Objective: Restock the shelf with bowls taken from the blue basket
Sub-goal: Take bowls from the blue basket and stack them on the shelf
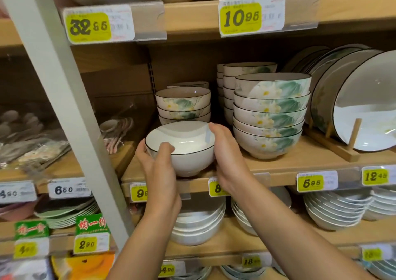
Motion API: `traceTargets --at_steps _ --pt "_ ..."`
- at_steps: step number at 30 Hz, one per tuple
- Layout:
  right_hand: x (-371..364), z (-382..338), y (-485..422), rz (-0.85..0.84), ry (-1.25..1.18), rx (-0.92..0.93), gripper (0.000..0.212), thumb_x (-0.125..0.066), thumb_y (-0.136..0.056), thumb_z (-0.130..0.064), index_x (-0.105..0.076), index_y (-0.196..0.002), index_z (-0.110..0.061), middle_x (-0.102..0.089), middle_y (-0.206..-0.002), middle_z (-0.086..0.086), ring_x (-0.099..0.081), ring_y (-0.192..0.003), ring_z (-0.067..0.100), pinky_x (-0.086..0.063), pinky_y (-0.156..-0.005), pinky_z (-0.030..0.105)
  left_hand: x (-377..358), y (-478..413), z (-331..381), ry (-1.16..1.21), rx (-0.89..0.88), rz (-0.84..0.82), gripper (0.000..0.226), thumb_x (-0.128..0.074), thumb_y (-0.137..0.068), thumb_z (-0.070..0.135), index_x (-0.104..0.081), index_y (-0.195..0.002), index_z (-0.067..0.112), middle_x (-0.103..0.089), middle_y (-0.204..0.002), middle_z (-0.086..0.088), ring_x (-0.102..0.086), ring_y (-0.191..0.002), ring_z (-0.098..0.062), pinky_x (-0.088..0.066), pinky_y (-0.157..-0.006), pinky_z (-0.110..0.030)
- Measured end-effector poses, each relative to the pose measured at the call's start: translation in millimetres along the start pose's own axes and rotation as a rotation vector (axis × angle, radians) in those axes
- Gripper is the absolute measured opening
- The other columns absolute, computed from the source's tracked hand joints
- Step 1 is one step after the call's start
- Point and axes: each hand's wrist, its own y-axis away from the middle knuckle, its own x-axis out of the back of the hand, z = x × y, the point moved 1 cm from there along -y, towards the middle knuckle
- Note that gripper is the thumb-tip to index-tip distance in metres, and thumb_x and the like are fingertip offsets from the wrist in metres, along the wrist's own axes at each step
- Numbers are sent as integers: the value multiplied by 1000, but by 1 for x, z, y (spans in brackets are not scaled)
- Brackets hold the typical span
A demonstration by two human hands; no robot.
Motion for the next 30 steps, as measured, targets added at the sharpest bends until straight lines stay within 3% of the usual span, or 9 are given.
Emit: traceTargets --at_steps 2,4,8,11,13,16,21,24,30 --pt "4 -1 4 19 27 43 39 -55 -82 -44 -58 -117 -28 -67 -107 -9 -63 -98 6 -50 -78 25 1 -13 10 26 119 3 51 -50 -67 20 -58 -117 17 -67 -109 -5 -63 -98 -25 -56 -79 -39" --pt "6 -6 -3 0 -31 -35 34 -53 -86 -43 -64 -113 -25 -71 -108 -4 -64 -104 13 -50 -91 33 4 -28 20 20 249 -28 38 -45 -70 15 -65 -102 13 -71 -101 -8 -65 -93 -30 -57 -75 -39" --pt "-1 -15 -14 -70 -128 -213 39 -49 -94 -36 -66 -116 -9 -73 -108 11 -66 -107 27 -49 -99 41 7 -42 32 42 354 -189 50 -41 -77 12 -63 -121 5 -70 -117 -15 -62 -110 -36 -49 -97 -49" --pt "-2 -11 -16 -63 -140 -213 38 -48 -94 -30 -64 -118 -6 -71 -110 14 -64 -110 30 -46 -103 45 8 -36 25 83 234 -71 32 -49 -86 21 -64 -112 10 -71 -109 -7 -65 -103 -25 -54 -86 -38" --pt "-1 -10 -16 -55 -124 -199 38 -47 -95 -31 -65 -117 -6 -72 -109 13 -64 -109 28 -45 -103 46 12 -19 14 69 72 50 47 -59 -82 31 -55 -127 17 -65 -110 2 -62 -101 -15 -52 -80 -31" --pt "0 -7 -13 -45 -69 -164 41 -48 -93 -39 -64 -120 -13 -71 -112 7 -64 -109 24 -45 -104 45 7 2 3 -6 -57 -7 72 -65 -70 36 -37 -137 37 -54 -121 14 -56 -108 -4 -48 -85 -25" --pt "8 -6 -7 -30 52 -42 47 -60 -72 -47 -62 -111 -23 -69 -111 -1 -63 -107 15 -47 -101 43 8 -26 17 4 109 -26 52 -47 -72 14 -61 -121 23 -67 -113 -3 -62 -106 -26 -55 -85 -42" --pt "3 -11 -10 -86 39 -70 55 -57 -75 -48 -61 -121 -18 -68 -118 3 -62 -112 19 -44 -105 45 8 -43 23 6 235 -150 32 -44 -79 13 -71 -98 13 -76 -94 -6 -69 -89 -26 -56 -73 -36" --pt "0 -4 -3 -40 89 10 40 -51 -88 -51 -54 -121 -28 -65 -113 -7 -60 -105 7 -49 -89 30 15 -41 4 87 20 -37 18 -58 -77 38 -68 -84 25 -67 -94 -1 -64 -94 -16 -51 -83 -35"
